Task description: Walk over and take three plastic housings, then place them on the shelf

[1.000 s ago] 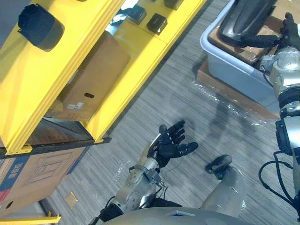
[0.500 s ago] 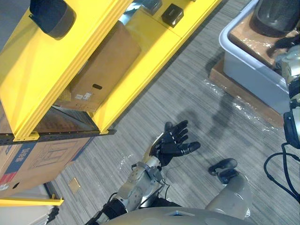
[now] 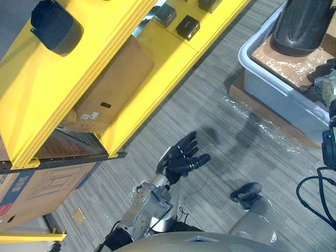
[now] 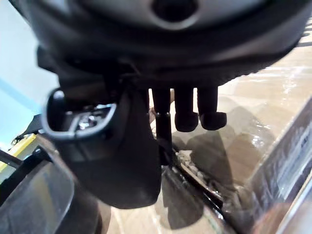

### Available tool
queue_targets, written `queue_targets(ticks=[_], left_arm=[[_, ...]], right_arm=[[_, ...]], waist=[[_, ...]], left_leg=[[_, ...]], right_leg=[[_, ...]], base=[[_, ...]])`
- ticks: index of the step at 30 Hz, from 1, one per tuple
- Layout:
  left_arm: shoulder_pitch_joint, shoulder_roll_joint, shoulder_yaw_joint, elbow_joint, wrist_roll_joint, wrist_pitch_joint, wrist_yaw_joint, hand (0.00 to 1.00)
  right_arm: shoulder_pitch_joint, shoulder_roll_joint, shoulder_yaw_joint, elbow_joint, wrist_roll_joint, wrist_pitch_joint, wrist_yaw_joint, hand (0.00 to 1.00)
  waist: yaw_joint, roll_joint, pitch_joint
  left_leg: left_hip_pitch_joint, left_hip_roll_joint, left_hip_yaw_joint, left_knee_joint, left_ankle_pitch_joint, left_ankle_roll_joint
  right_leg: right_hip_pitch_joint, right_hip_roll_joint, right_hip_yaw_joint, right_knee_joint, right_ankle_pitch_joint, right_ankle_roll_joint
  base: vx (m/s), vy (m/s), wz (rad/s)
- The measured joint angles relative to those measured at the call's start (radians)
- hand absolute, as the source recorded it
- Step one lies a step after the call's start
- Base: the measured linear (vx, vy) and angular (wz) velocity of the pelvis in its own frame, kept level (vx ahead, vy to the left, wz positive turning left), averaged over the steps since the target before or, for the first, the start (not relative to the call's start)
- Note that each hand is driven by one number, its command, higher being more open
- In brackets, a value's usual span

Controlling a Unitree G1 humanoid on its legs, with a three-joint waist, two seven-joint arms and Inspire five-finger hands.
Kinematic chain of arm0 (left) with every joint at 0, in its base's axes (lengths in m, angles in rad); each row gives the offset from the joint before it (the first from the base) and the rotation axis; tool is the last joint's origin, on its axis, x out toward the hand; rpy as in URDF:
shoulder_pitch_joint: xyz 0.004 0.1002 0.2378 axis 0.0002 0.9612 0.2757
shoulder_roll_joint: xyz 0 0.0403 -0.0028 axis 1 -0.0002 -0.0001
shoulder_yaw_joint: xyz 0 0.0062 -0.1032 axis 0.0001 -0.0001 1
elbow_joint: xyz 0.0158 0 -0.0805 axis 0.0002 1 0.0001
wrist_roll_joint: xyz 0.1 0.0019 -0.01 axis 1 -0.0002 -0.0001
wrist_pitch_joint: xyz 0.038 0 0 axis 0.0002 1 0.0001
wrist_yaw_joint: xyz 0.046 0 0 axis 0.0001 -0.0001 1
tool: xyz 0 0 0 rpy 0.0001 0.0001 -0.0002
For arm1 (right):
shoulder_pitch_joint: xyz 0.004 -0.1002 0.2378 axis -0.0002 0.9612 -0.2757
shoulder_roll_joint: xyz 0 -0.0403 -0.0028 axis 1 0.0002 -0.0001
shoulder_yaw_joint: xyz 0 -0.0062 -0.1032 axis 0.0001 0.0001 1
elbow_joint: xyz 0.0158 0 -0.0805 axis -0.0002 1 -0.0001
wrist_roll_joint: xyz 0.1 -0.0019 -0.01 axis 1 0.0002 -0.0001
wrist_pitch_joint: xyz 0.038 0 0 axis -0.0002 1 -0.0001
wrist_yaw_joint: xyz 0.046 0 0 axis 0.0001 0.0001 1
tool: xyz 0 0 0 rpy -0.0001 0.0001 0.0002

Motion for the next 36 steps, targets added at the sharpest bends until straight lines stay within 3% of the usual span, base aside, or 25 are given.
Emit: queue_targets(ticks=[2,3,8,12,13,16,19,22,23,30,34,36], left_arm=[[0.019,0.004,0.015,-0.020,0.001,0.000,0.001,1.00],[0.028,0.005,0.020,-0.026,0.004,0.001,0.005,1.00],[0.071,0.013,0.024,-0.044,0.038,-0.002,0.017,1.00],[0.128,0.029,0.031,-0.053,0.047,-0.009,0.025,1.00],[0.146,0.034,0.041,-0.068,0.056,-0.009,0.036,1.00],[0.174,0.037,0.071,-0.129,0.088,-0.022,0.054,1.00],[0.192,0.037,0.111,-0.199,0.089,-0.042,0.059,1.00],[0.195,0.036,0.125,-0.226,0.124,-0.057,0.064,1.00],[0.246,0.055,0.179,-0.266,0.168,-0.063,0.072,1.00],[0.253,0.052,0.208,-0.266,0.169,-0.056,0.072,1.00],[0.286,0.044,0.332,-0.299,0.202,-0.021,0.085,1.00],[0.296,0.030,0.385,-0.324,0.222,-0.008,0.094,1.00]], right_arm=[[0.013,0.000,-0.026,-0.003,0.001,-0.026,0.012,0.00],[0.015,0.000,-0.044,-0.002,0.002,-0.045,0.012,1.00],[0.048,0.000,-0.062,-0.002,0.008,-0.172,-0.043,1.00],[0.147,0.001,-0.165,-0.116,0.023,-0.333,-0.144,1.00],[0.225,0.001,-0.220,-0.239,0.035,-0.406,-0.155,1.00],[0.417,0.010,-0.308,-0.507,0.073,-0.526,-0.132,1.00],[0.637,0.130,-0.397,-0.800,0.080,-0.614,-0.106,1.00],[0.832,0.251,-0.428,-0.992,0.080,-0.619,-0.072,1.00],[1.221,0.534,-0.474,-1.272,0.041,-0.610,-0.012,1.00],[1.246,0.537,-0.473,-1.252,0.043,-0.610,0.005,1.00],[1.312,0.580,-0.475,-1.149,0.101,-0.598,0.042,1.00],[1.344,0.596,-0.475,-1.126,0.136,-0.570,0.065,1.00]], waist=[[-0.010,-0.008,0.006],[-0.016,-0.015,0.011],[-0.033,-0.052,0.037],[-0.089,-0.088,0.062],[-0.114,-0.098,0.069],[-0.148,-0.117,0.081],[-0.191,-0.166,0.088],[-0.218,-0.206,0.086],[-0.265,-0.274,-0.095],[-0.267,-0.285,-0.116],[-0.278,-0.290,-0.148],[-0.286,-0.279,-0.160]], left_leg=[[0.007,0.003,0.006,0.000,-0.001,0.000],[0.012,0.005,0.010,-0.002,-0.002,-0.001],[0.033,0.021,0.029,-0.006,-0.006,-0.005],[0.079,0.023,0.059,-0.012,-0.017,-0.007],[0.104,0.028,0.071,-0.013,-0.024,-0.008],[0.167,0.042,0.093,-0.034,-0.033,-0.018],[0.256,0.039,0.128,-0.100,-0.030,-0.024],[0.312,0.039,0.156,-0.143,-0.023,-0.033],[0.377,0.039,0.244,-0.139,-0.070,-0.033],[0.393,0.028,0.262,-0.169,-0.058,-0.030],[0.446,-0.015,0.282,-0.314,0.020,-0.031],[0.480,-0.032,0.289,-0.393,0.060,-0.034]], right_leg=[[0.009,0.007,0.001,-0.009,0.004,0.005],[0.013,0.011,0.003,-0.014,0.006,0.006],[0.021,0.028,0.015,-0.025,0.017,0.006],[0.043,0.028,0.043,-0.036,0.022,0.013],[0.058,0.035,0.054,-0.044,0.024,0.015],[0.103,0.053,0.071,-0.068,0.028,0.018],[0.150,0.064,0.088,-0.103,0.032,0.024],[0.183,0.076,0.099,-0.138,0.043,0.031],[0.274,0.096,0.120,-0.276,0.096,0.073],[0.271,0.096,0.133,-0.301,0.112,0.075],[0.272,0.095,0.131,-0.342,0.129,0.074],[0.275,0.099,0.127,-0.355,0.134,0.073]], base=[[0.01,-0.002,-0.06],[0.01,-0.002,-0.08],[0.01,-0.012,-0.11],[0.00,0.013,-0.19],[0.00,0.012,-0.21],[0.01,-0.007,-0.26],[0.02,-0.029,-0.21],[0.06,-0.011,-0.17],[0.01,0.001,-0.05],[0.00,0.001,-0.05],[0.01,-0.013,-0.03],[0.01,-0.044,-0.01]])
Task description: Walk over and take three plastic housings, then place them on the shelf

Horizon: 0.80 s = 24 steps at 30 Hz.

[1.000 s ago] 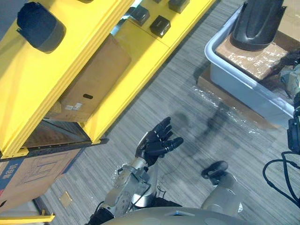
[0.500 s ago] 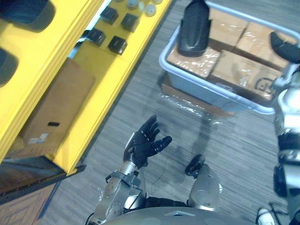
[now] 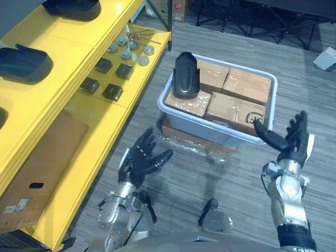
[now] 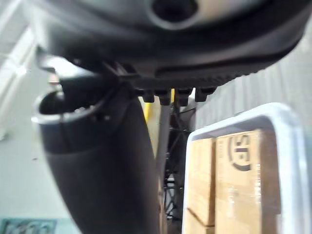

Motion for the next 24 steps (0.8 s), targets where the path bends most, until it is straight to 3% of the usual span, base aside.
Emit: queue_targets(ticks=[4,6,7,14,20,24], left_arm=[[0.006,-0.032,0.083,-0.085,0.064,0.018,0.036,1.00],[0.005,-0.038,0.091,-0.105,0.064,0.018,0.046,1.00],[0.004,-0.038,0.090,-0.126,0.075,0.017,0.067,1.00],[-0.014,-0.066,0.146,-0.148,0.120,0.010,0.174,1.00],[-0.020,-0.078,0.184,-0.148,0.153,0.003,0.220,1.00],[-0.020,-0.080,0.179,-0.148,0.154,0.003,0.215,1.00]], right_arm=[[0.052,0.021,-0.002,0.027,0.045,0.052,0.051,1.00],[0.055,0.022,-0.002,0.027,0.046,0.066,0.064,1.00],[0.046,0.022,-0.002,0.022,0.045,0.066,0.074,1.00],[0.028,0.025,0.036,-0.057,0.044,0.065,0.154,1.00],[0.037,0.064,0.093,-0.087,0.043,0.066,0.196,1.00],[0.060,0.070,0.141,-0.090,0.043,0.076,0.189,1.00]], waist=[[-0.006,0.038,-0.029],[-0.006,0.039,-0.065],[-0.005,0.032,-0.090],[0.003,-0.001,-0.121],[0.015,0.003,-0.126],[0.026,-0.010,-0.123]], left_leg=[[0.080,-0.011,0.018,-0.130,0.057,-0.005],[0.084,-0.007,0.017,-0.137,0.059,-0.006],[0.093,-0.005,0.012,-0.140,0.061,-0.009],[0.117,-0.003,0.006,-0.148,0.063,-0.012],[0.127,-0.003,0.008,-0.149,0.058,-0.008],[0.116,-0.010,0.007,-0.104,0.019,-0.005]], right_leg=[[0.045,0.031,-0.009,-0.057,0.019,0.000],[0.052,0.038,-0.015,-0.066,0.020,0.000],[0.065,0.042,-0.022,-0.073,0.021,-0.001],[0.094,0.050,-0.029,-0.083,0.023,-0.002],[0.103,0.054,-0.024,-0.096,0.030,-0.003],[0.065,0.017,-0.008,-0.006,-0.018,-0.035]], base=[[0.00,-0.022,-0.06],[0.01,-0.014,0.03],[0.04,-0.022,0.05],[-0.01,-0.004,0.03],[-0.02,0.000,-0.03],[0.01,0.020,-0.05]])
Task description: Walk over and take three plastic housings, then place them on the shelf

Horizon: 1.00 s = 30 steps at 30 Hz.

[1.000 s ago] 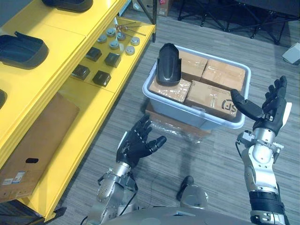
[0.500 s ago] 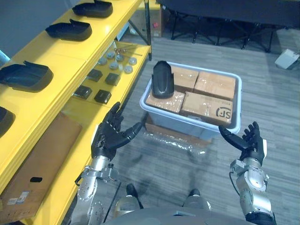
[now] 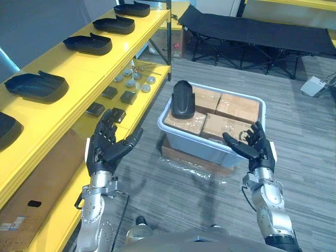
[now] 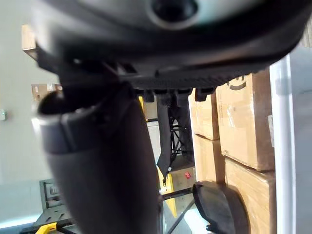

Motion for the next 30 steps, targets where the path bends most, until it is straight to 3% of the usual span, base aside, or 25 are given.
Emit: queue_targets(ticks=[2,4,5,6,7,9,11,12,13,14,15,16,18,19,20,23,25,26,27,28,29,30], left_arm=[[0.000,-0.005,-0.004,0.000,0.021,0.002,-0.011,1.00],[0.001,-0.005,-0.008,0.000,0.021,0.002,-0.032,1.00],[0.004,-0.002,-0.010,0.000,0.021,0.001,-0.039,1.00],[0.010,0.003,-0.010,0.000,0.021,0.002,-0.039,1.00],[0.010,0.006,-0.010,0.000,0.021,0.002,-0.039,1.00],[0.001,0.018,-0.006,0.001,0.017,0.001,-0.026,1.00],[-0.019,0.027,-0.011,0.004,0.017,-0.003,-0.005,1.00],[-0.022,0.026,-0.013,0.006,0.017,-0.010,0.016,1.00],[-0.022,0.028,-0.012,0.007,0.015,-0.017,0.034,1.00],[-0.023,0.035,-0.010,0.006,0.011,-0.022,0.045,1.00],[-0.029,0.038,-0.012,0.017,-0.010,-0.024,0.050,1.00],[-0.029,0.035,-0.020,0.019,-0.026,-0.023,0.050,1.00],[-0.023,0.017,-0.056,0.018,-0.054,-0.023,0.052,1.00],[-0.019,0.013,-0.071,0.018,-0.067,-0.021,0.052,1.00],[-0.017,0.012,-0.073,0.017,-0.071,-0.019,0.049,1.00],[0.009,0.008,-0.072,0.013,-0.073,-0.014,0.040,1.00],[0.038,0.004,-0.058,0.014,-0.115,-0.012,0.037,1.00],[0.049,0.003,-0.061,0.015,-0.129,-0.011,0.032,1.00],[0.049,0.002,-0.070,0.015,-0.133,-0.012,0.012,1.00],[0.046,-0.003,-0.076,0.013,-0.133,-0.016,-0.009,1.00],[0.044,-0.017,-0.090,0.010,-0.134,-0.025,-0.034,1.00],[0.043,-0.024,-0.102,0.009,-0.135,-0.027,-0.042,1.00]], right_arm=[[0.025,0.010,0.005,-0.011,0.000,0.007,-0.018,1.00],[0.069,0.027,0.006,-0.018,0.002,0.007,-0.035,1.00],[0.103,0.039,0.012,-0.019,0.004,0.007,-0.039,1.00],[0.137,0.049,0.017,-0.020,0.011,0.007,-0.037,1.00],[0.147,0.056,0.017,-0.021,0.022,0.007,-0.034,1.00],[0.168,0.081,0.017,-0.023,0.031,0.004,-0.015,1.00],[0.163,0.076,0.013,-0.025,0.030,-0.009,-0.006,1.00],[0.159,0.072,0.013,-0.026,0.029,-0.010,-0.006,1.00],[0.163,0.068,0.013,-0.032,0.029,-0.010,0.001,1.00],[0.172,0.069,0.014,-0.042,0.029,-0.010,0.010,1.00],[0.177,0.057,0.011,-0.044,0.029,-0.010,0.016,1.00],[0.177,0.050,0.006,-0.044,0.028,-0.010,0.016,1.00],[0.168,0.017,-0.033,-0.045,0.034,-0.010,0.029,1.00],[0.164,0.010,-0.049,-0.051,0.043,-0.011,0.033,1.00],[0.159,0.009,-0.058,-0.052,0.049,-0.014,0.036,1.00],[0.148,-0.024,-0.076,-0.054,0.067,-0.015,0.069,1.00],[0.147,-0.035,-0.078,-0.053,0.067,-0.016,0.090,1.00],[0.147,-0.041,-0.080,-0.053,0.067,-0.024,0.097,1.00],[0.146,-0.044,-0.086,-0.054,0.066,-0.055,0.100,1.00],[0.141,-0.047,-0.094,-0.054,0.066,-0.077,0.099,1.00],[0.131,-0.055,-0.094,-0.054,0.064,-0.098,0.092,1.00],[0.127,-0.060,-0.093,-0.055,0.063,-0.104,0.089,1.00]], waist=[[-0.003,-0.021,0.012],[-0.004,-0.033,0.020],[-0.004,-0.045,0.027],[-0.009,-0.053,0.032],[-0.013,-0.045,0.041],[-0.035,-0.051,0.047],[-0.033,-0.041,0.055],[-0.033,-0.035,0.065],[-0.030,-0.038,0.077],[-0.031,-0.046,0.085],[-0.037,-0.039,0.093],[-0.042,-0.024,0.093],[-0.035,0.033,0.082],[-0.032,0.046,0.075],[-0.033,0.047,0.075],[-0.047,0.054,0.076],[-0.046,0.052,0.083],[-0.040,0.045,0.083],[-0.037,0.047,0.080],[-0.040,0.052,0.077],[-0.036,0.065,0.069],[-0.033,0.074,0.066]], left_leg=[[-0.020,-0.013,-0.030,0.085,-0.067,0.016],[-0.017,-0.013,-0.036,0.147,-0.115,0.021],[-0.003,-0.015,-0.037,0.165,-0.133,0.027],[0.006,-0.016,-0.043,0.164,-0.141,0.035],[0.011,-0.008,-0.049,0.161,-0.145,0.043],[-0.024,-0.002,-0.068,0.154,-0.148,0.052],[-0.070,0.007,-0.069,0.166,-0.148,0.053],[-0.082,0.015,-0.069,0.178,-0.150,0.049],[-0.088,0.026,-0.075,0.206,-0.160,0.026],[-0.093,0.027,-0.091,0.235,-0.173,0.004],[-0.106,0.041,-0.118,0.279,-0.190,-0.024],[-0.107,0.060,-0.133,0.291,-0.197,-0.035],[-0.106,0.151,-0.160,0.333,-0.212,-0.064],[-0.102,0.170,-0.160,0.345,-0.203,-0.059],[-0.096,0.174,-0.158,0.352,-0.185,-0.057],[-0.169,0.243,-0.158,0.579,-0.121,0.016],[-0.251,0.323,-0.177,0.785,-0.021,0.018],[-0.252,0.322,-0.145,0.795,-0.064,0.015],[-0.249,0.297,-0.094,0.729,-0.125,0.024],[-0.249,0.257,-0.067,0.631,-0.139,0.028],[-0.248,0.196,-0.065,0.469,-0.097,0.023],[-0.248,0.170,-0.071,0.401,-0.042,0.023]], right_leg=[[-0.031,-0.054,0.003,0.120,-0.032,-0.041],[-0.082,-0.113,0.034,0.292,-0.019,-0.059],[-0.108,-0.134,0.074,0.371,0.003,-0.089],[-0.143,-0.146,0.113,0.431,0.045,-0.094],[-0.168,-0.148,0.135,0.448,0.051,-0.095],[-0.223,-0.088,0.221,0.346,-0.043,-0.075],[-0.276,-0.051,0.274,0.202,-0.030,-0.063],[-0.282,-0.044,0.285,0.140,-0.011,-0.036],[-0.266,-0.033,0.287,0.083,0.005,-0.011],[-0.246,-0.035,0.283,0.074,-0.008,-0.020],[-0.225,-0.028,0.273,0.090,0.021,0.028],[-0.223,-0.014,0.260,0.110,0.019,0.026],[-0.205,0.051,0.220,0.150,-0.017,-0.004],[-0.200,0.071,0.216,0.165,-0.041,-0.012],[-0.196,0.076,0.216,0.176,-0.055,-0.013],[-0.125,0.103,0.195,0.157,-0.091,-0.026],[-0.017,0.137,0.184,0.072,-0.084,-0.036],[0.021,0.133,0.179,0.039,-0.081,-0.034],[0.049,0.123,0.167,0.010,-0.075,-0.025],[0.060,0.113,0.158,-0.001,-0.071,-0.017],[0.056,0.103,0.152,0.004,-0.063,0.001],[0.048,0.101,0.152,0.010,-0.064,0.010]], base=[[0.00,0.052,0.04],[-0.04,0.072,0.02],[-0.03,0.064,0.00],[-0.02,0.056,0.01],[0.00,0.000,0.07],[-0.02,-0.045,0.11],[-0.04,-0.067,0.05],[0.03,-0.173,0.09],[0.08,-0.195,0.19],[0.13,-0.315,0.44],[0.09,-0.250,0.52],[0.15,-0.282,0.49],[0.24,-0.236,0.09],[0.24,-0.193,-0.09],[0.23,-0.177,-0.02],[0.20,-0.147,0.06],[0.27,-0.042,0.01],[0.33,0.023,0.02],[0.25,0.070,0.10],[0.30,0.123,0.14],[0.25,0.141,0.09],[0.26,0.193,0.06]])
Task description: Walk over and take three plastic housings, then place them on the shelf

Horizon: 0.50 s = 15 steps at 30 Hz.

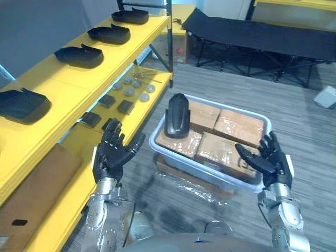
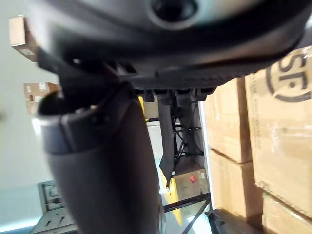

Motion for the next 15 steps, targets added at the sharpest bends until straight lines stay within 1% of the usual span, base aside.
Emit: queue_targets(ticks=[1,2,3,4,6,7,8,9,10,11,13,15], left_arm=[[-0.007,0.005,-0.021,-0.001,-0.001,-0.001,-0.020,1.00],[-0.022,0.012,-0.038,0.000,0.001,0.003,-0.038,1.00],[-0.027,0.015,-0.044,0.000,0.001,0.006,-0.043,1.00],[-0.033,0.032,-0.054,0.000,0.001,0.014,-0.058,1.00],[-0.035,0.056,-0.054,0.000,0.002,0.021,-0.072,1.00],[-0.035,0.070,-0.052,-0.001,0.002,0.022,-0.072,1.00],[-0.035,0.074,-0.051,-0.003,0.002,0.022,-0.073,1.00],[-0.038,0.088,-0.048,-0.007,0.002,0.022,-0.074,1.00],[-0.039,0.091,-0.044,-0.011,0.002,0.021,-0.074,1.00],[-0.040,0.091,-0.043,-0.011,0.002,0.021,-0.074,1.00],[-0.051,0.090,-0.042,-0.011,0.001,0.020,-0.074,1.00],[-0.077,0.087,-0.046,-0.011,0.000,0.020,-0.074,1.00]], right_arm=[[-0.014,0.010,0.010,0.004,-0.017,-0.001,-0.022,1.00],[-0.031,0.014,0.042,0.006,-0.047,-0.001,-0.050,1.00],[-0.042,0.014,0.056,0.010,-0.051,-0.001,-0.057,1.00],[-0.065,0.014,0.075,0.015,-0.066,0.000,-0.059,1.00],[-0.119,0.013,0.079,0.043,-0.066,0.001,-0.057,1.00],[-0.162,0.007,0.079,0.073,-0.078,0.002,-0.058,1.00],[-0.182,0.005,0.079,0.090,-0.085,0.002,-0.060,1.00],[-0.223,-0.005,0.079,0.119,-0.086,0.002,-0.062,1.00],[-0.272,-0.021,0.079,0.154,-0.097,0.011,-0.065,1.00],[-0.301,-0.034,0.079,0.179,-0.112,0.015,-0.068,1.00],[-0.435,-0.090,0.078,0.293,-0.126,0.036,-0.088,1.00],[-0.583,-0.138,0.069,0.400,-0.127,0.064,-0.116,1.00]], waist=[[0.001,-0.001,-0.003],[0.000,-0.034,0.012],[0.001,-0.048,0.016],[0.004,-0.073,0.017],[0.004,-0.089,0.016],[0.005,-0.088,0.017],[0.009,-0.089,0.017],[0.022,-0.088,0.017],[0.033,-0.087,0.018],[0.033,-0.085,0.020],[0.037,-0.074,0.033],[0.042,-0.053,0.078]], left_leg=[[0.010,-0.031,0.007,-0.034,-0.020,-0.008],[0.019,-0.064,0.012,-0.040,-0.030,0.006],[0.025,-0.079,0.019,-0.045,-0.034,0.013],[0.031,-0.104,0.032,-0.046,-0.044,0.028],[0.052,-0.130,0.036,-0.046,-0.060,0.049],[0.066,-0.138,0.035,-0.049,-0.068,0.052],[0.070,-0.142,0.035,-0.052,-0.070,0.051],[0.068,-0.146,0.035,-0.057,-0.072,0.049],[0.051,-0.148,0.031,-0.054,-0.072,0.049],[0.037,-0.150,0.024,-0.048,-0.072,0.049],[-0.020,-0.150,0.001,-0.034,-0.066,0.047],[-0.056,-0.150,-0.023,-0.026,-0.052,0.049]], right_leg=[[-0.007,-0.023,0.002,0.024,-0.015,0.026],[-0.010,-0.053,-0.005,0.041,-0.013,0.038],[-0.009,-0.066,-0.006,0.041,-0.006,0.049],[-0.004,-0.093,-0.013,0.040,0.001,0.059],[0.012,-0.119,-0.021,0.040,0.023,0.073],[0.027,-0.125,-0.029,0.039,0.040,0.075],[0.029,-0.128,-0.033,0.039,0.044,0.074],[0.025,-0.131,-0.042,0.038,0.052,0.074],[0.020,-0.130,-0.047,0.036,0.055,0.073],[0.015,-0.129,-0.053,0.034,0.055,0.073],[-0.006,-0.122,-0.079,0.019,0.055,0.073],[-0.018,-0.117,-0.104,0.015,0.052,0.070]], base=[[0.23,0.181,0.15],[0.20,0.172,0.15],[0.16,0.147,0.14],[0.11,0.132,0.07],[0.12,0.176,0.12],[0.09,0.187,0.10],[0.03,0.143,0.04],[0.00,0.094,0.02],[-0.03,0.055,0.07],[-0.07,0.043,0.19],[-0.10,0.034,0.25],[-0.19,0.038,0.26]])
